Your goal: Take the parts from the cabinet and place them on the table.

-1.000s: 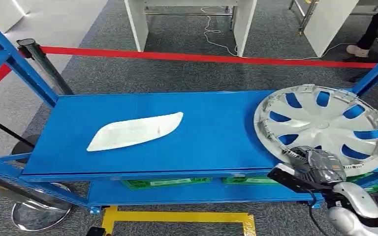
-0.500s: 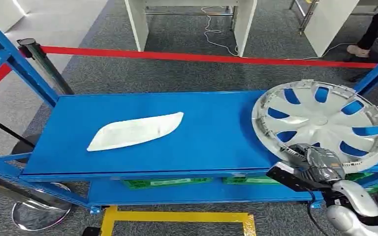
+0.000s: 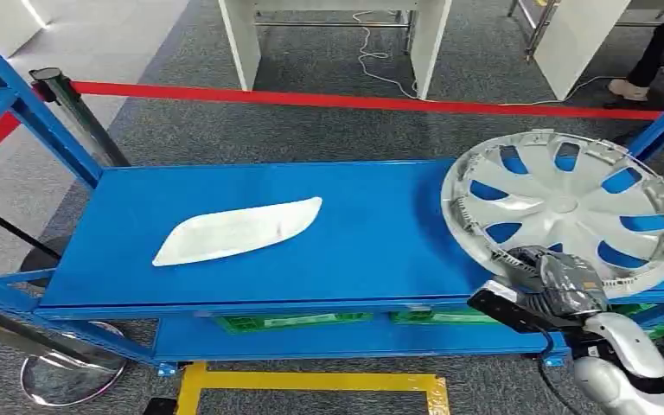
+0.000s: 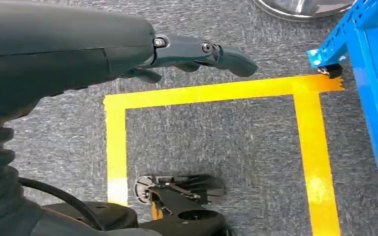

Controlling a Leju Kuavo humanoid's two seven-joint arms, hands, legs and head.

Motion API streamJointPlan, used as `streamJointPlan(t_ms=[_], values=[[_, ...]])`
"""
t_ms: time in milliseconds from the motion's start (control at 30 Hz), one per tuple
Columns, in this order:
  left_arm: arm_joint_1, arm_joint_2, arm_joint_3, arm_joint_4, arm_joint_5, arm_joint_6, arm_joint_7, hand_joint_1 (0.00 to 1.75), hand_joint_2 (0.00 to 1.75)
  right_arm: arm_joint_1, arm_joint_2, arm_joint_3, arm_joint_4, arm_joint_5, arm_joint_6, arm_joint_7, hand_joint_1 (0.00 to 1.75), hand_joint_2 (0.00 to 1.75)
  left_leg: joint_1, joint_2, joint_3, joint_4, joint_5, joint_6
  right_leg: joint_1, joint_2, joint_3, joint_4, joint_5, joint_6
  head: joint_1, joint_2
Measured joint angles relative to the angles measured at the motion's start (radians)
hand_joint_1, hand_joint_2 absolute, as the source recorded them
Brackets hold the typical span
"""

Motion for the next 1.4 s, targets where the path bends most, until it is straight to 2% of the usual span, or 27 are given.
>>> streamJointPlan(t_ms=[300, 533, 667, 967, 1233, 1267, 1333, 1367, 1400], values=[[-0.005, -0.006, 0.001, 0.000, -0.008, 0.005, 0.004, 0.00, 1.75, -0.031, 0.000, 0.009, -0.015, 0.012, 0.000, -0.008, 1.75, 1.75, 0.000, 0.000, 0.000, 0.000, 0.000, 0.000, 0.000, 0.000, 0.000, 0.000, 0.000, 0.000, 0.000, 0.000], [-0.009, -0.008, 0.002, 0.000, -0.013, 0.016, 0.006, 0.00, 1.75, -0.068, 0.021, 0.031, -0.034, 0.025, -0.040, -0.010, 1.75, 1.75, 0.000, 0.000, 0.000, 0.000, 0.000, 0.000, 0.000, 0.000, 0.000, 0.000, 0.000, 0.000, 0.000, 0.000], [-0.011, -0.011, 0.004, 0.000, -0.017, 0.016, 0.006, 0.00, 1.75, -0.079, 0.030, 0.042, -0.039, -0.025, -0.040, -0.044, 1.75, 1.75, 0.000, 0.000, 0.000, 0.000, 0.000, 0.000, 0.000, 0.000, 0.000, 0.000, 0.000, 0.000, 0.000, 0.000], [-0.014, -0.014, 0.009, 0.000, -0.021, 0.016, 0.007, 0.00, 1.75, -0.089, 0.065, 0.059, -0.047, 0.053, -0.138, -0.050, 1.75, 1.75, 0.000, 0.000, -0.001, 0.000, 0.000, 0.000, 0.000, 0.000, 0.000, 0.000, 0.000, 0.000, 0.000, 0.000], [-0.014, -0.014, 0.012, 0.000, -0.024, 0.016, 0.015, 0.00, 1.75, -0.104, 0.075, 0.078, -0.047, 0.040, -0.108, -0.034, 1.75, 1.75, 0.000, 0.000, -0.001, 0.000, 0.000, 0.000, 0.000, 0.000, 0.000, 0.000, 0.000, 0.000, 0.000, 0.000], [-0.015, -0.012, 0.013, 0.000, -0.025, 0.016, 0.015, 0.00, 1.75, -0.107, 0.075, 0.080, -0.047, 0.036, -0.101, -0.034, 1.75, 1.75, -0.006, 0.000, -0.004, 0.009, -0.001, 0.008, -0.007, -0.001, -0.001, -0.006, 0.007, 0.012, 0.000, 0.000], [-0.017, -0.013, 0.014, 0.000, -0.026, 0.016, 0.015, 0.00, 1.75, -0.114, 0.074, 0.082, -0.047, 0.026, -0.092, -0.034, 1.75, 1.75, -0.008, 0.001, 0.000, -0.016, 0.013, 0.024, -0.006, 0.000, 0.001, -0.016, 0.014, 0.021, -0.001, 0.000], [-0.018, -0.014, 0.014, 0.000, -0.026, 0.016, 0.016, 0.00, 1.75, -0.115, 0.074, 0.082, -0.047, 0.022, -0.090, -0.034, 1.75, 1.75, 0.005, 0.006, 0.014, -0.046, 0.030, 0.028, -0.006, -0.003, -0.009, -0.010, 0.003, 0.017, 0.000, 0.000], [-0.020, -0.014, 0.014, 0.000, -0.026, 0.017, 0.016, 0.00, 1.75, -0.119, 0.074, 0.082, -0.047, 0.018, -0.088, -0.035, 1.75, 1.75, 0.005, 0.005, 0.017, -0.056, 0.036, 0.034, -0.003, -0.003, -0.032, 0.027, -0.019, 0.020, 0.002, 0.000]])
